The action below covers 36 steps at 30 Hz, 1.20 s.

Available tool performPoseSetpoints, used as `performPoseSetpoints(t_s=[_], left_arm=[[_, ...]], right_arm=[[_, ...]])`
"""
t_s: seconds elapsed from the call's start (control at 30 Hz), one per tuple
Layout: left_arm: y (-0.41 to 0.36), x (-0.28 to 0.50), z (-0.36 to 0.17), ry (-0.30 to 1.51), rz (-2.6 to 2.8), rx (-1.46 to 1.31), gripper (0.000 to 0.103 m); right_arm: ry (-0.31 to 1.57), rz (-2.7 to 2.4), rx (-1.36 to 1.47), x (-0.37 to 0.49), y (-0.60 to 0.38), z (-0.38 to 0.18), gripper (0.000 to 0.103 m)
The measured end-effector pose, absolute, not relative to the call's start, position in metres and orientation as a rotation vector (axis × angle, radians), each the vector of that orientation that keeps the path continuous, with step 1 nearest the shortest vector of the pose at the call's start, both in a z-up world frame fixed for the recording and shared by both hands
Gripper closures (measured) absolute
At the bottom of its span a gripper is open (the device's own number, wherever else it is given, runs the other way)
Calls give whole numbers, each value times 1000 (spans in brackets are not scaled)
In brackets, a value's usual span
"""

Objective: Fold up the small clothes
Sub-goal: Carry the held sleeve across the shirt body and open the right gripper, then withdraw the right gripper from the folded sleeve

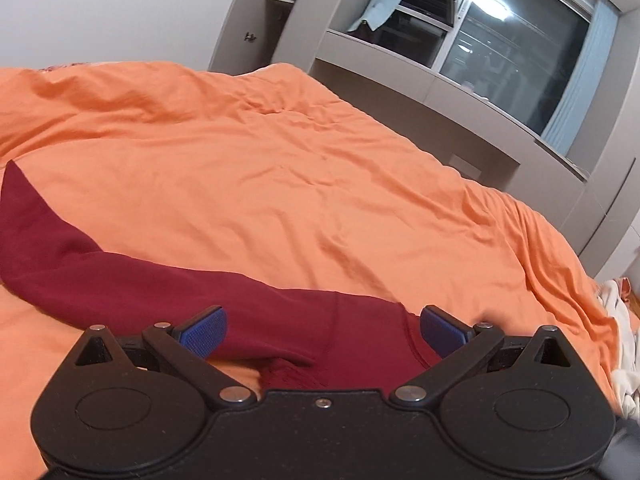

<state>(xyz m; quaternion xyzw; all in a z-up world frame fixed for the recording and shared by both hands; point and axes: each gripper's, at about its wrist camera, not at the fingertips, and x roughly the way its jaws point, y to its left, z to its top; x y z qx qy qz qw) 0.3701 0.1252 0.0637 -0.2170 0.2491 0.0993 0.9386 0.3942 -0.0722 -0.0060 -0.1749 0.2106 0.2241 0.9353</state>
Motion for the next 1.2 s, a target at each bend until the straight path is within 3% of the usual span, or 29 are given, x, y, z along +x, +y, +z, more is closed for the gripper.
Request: performPoseSetpoints(t_s=[0.07, 0.13, 0.17, 0.23, 0.33, 0.6, 0.8, 0.87, 1.03, 1.1, 1.17, 1.2], left_arm=[[128, 372, 63, 515, 207, -446, 0], [128, 373, 60, 525, 204, -442, 0], [127, 374, 59, 533, 201, -437, 0], [123, 376, 56, 549, 189, -423, 0], [114, 381, 49, 572, 168, -398, 0], [80, 397, 24, 654, 108, -296, 0], [53, 416, -7, 749, 108, -197, 0], [48, 421, -18, 782, 126, -175, 0], [40, 427, -29, 819, 159, -96, 0], [36, 428, -30, 822, 164, -66, 0], [32, 427, -30, 824, 165, -40, 0], [30, 427, -30, 824, 165, -27, 0]], right_arm=[[470, 491, -423, 387, -61, -21, 96], [492, 523, -441, 377, -56, -31, 87], [501, 541, -436, 374, -58, -31, 81], [505, 569, -420, 365, -67, -27, 51], [491, 586, -405, 350, -93, -16, 35], [494, 427, -229, 340, -216, 1, 7], [517, 230, 35, 368, -317, -16, 7], [529, 193, 185, 382, -349, -26, 12], [604, 129, 437, 420, -402, -51, 43], [621, 127, 448, 432, -403, -59, 44], [636, 146, 446, 443, -401, -65, 52], [645, 146, 442, 448, -397, -69, 74]])
